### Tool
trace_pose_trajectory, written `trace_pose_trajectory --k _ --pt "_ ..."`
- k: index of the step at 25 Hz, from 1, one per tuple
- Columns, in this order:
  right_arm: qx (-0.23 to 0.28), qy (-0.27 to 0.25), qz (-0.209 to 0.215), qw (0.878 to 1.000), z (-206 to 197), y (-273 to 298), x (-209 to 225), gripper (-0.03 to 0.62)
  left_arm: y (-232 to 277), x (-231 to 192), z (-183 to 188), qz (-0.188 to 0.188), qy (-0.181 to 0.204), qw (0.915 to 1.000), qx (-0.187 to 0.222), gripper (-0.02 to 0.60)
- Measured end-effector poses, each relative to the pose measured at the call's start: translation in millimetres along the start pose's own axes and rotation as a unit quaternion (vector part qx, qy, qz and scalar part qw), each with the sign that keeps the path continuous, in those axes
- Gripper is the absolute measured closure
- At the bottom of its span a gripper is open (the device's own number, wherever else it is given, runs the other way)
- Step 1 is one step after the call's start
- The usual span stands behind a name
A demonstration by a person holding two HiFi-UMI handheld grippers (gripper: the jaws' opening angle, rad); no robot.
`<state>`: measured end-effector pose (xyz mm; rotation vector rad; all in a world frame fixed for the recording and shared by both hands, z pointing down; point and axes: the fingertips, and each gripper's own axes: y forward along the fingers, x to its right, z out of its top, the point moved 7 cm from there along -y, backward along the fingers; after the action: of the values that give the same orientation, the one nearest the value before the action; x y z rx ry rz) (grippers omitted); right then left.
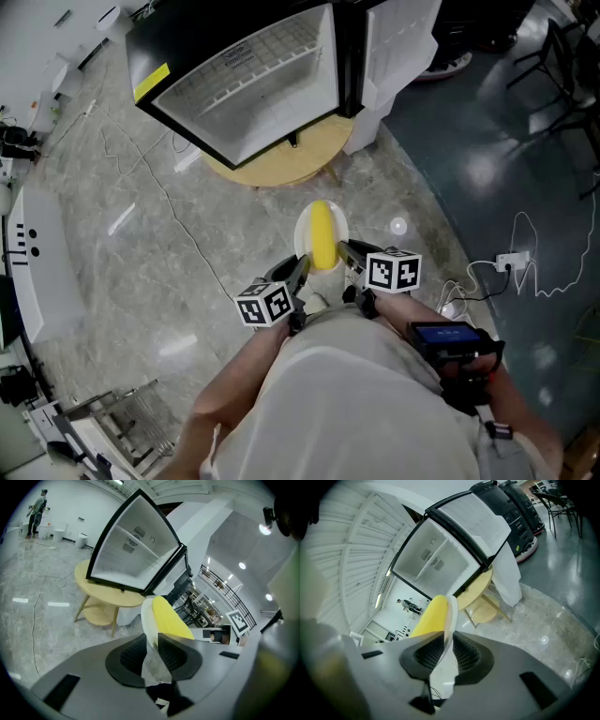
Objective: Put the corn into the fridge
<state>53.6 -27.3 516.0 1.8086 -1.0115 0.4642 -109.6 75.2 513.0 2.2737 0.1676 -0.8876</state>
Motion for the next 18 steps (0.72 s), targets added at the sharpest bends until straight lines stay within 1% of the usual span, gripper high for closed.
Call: trace_pose_trajectory --k 2,5,9,14,18 --pt "0.008 -0.003 0.008 1.0 -7 11 -7 0.539 -13 -10 3 0.004 0.0 0.9999 0.011 0.497" --pt "0.018 -0.012 0.025 0.999 -14 28 -27 0.539 -33 -24 6 0.013 0.001 0.9992 0.039 0.497" --pt "0.021 -0.015 0.022 0.999 -39 22 -57 0.539 -69 -28 -12 0.012 -0.008 0.9982 0.059 0.497" --pt "0.017 -0.037 0.027 0.999 -31 23 -78 0.539 -85 -31 -7 0.013 -0.022 0.9965 0.079 0.497" --pt "0.023 -0.043 0.029 0.998 -37 18 -92 0.539 -99 -28 -9 0.005 -0.023 0.9959 0.088 0.497"
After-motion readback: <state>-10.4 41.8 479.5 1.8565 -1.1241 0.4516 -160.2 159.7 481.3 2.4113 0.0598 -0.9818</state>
